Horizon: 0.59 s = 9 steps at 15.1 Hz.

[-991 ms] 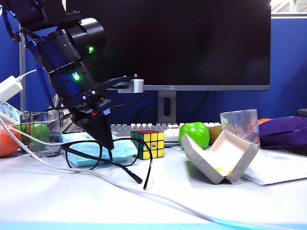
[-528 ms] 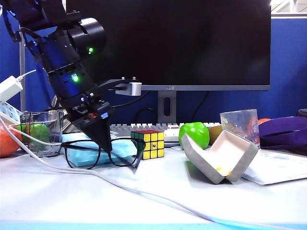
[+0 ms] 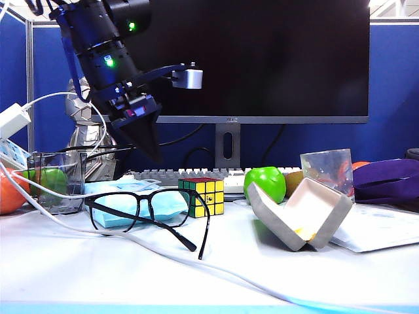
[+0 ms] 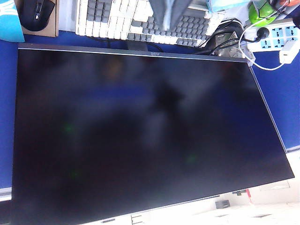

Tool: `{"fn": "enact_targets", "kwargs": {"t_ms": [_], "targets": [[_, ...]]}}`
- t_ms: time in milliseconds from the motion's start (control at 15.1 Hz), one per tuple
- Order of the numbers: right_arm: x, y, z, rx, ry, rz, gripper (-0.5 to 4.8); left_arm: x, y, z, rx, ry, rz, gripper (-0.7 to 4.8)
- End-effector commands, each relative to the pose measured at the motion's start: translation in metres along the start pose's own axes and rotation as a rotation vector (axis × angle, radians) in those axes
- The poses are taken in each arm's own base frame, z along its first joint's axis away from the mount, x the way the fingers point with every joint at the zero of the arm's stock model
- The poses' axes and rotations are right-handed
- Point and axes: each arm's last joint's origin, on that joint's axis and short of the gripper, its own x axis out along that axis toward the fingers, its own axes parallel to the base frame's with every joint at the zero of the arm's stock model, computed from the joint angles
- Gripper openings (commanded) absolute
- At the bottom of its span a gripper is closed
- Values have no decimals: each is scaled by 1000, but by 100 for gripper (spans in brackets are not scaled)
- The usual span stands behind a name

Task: Pick up the glasses, fold the temples of the glasses, place the glasses into the glasses case, and finally close the glasses case.

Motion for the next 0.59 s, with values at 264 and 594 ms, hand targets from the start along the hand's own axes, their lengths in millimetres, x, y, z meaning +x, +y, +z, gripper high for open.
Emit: {"fn": "enact_targets", "kwargs": {"t_ms": [264, 594], "targets": [[-1, 1, 2, -8, -13, 5, -1, 32, -6, -12, -15, 94, -128, 183], [-1, 1, 2, -7, -11, 3, -1, 47, -6, -16, -24, 124, -144, 182]]}}
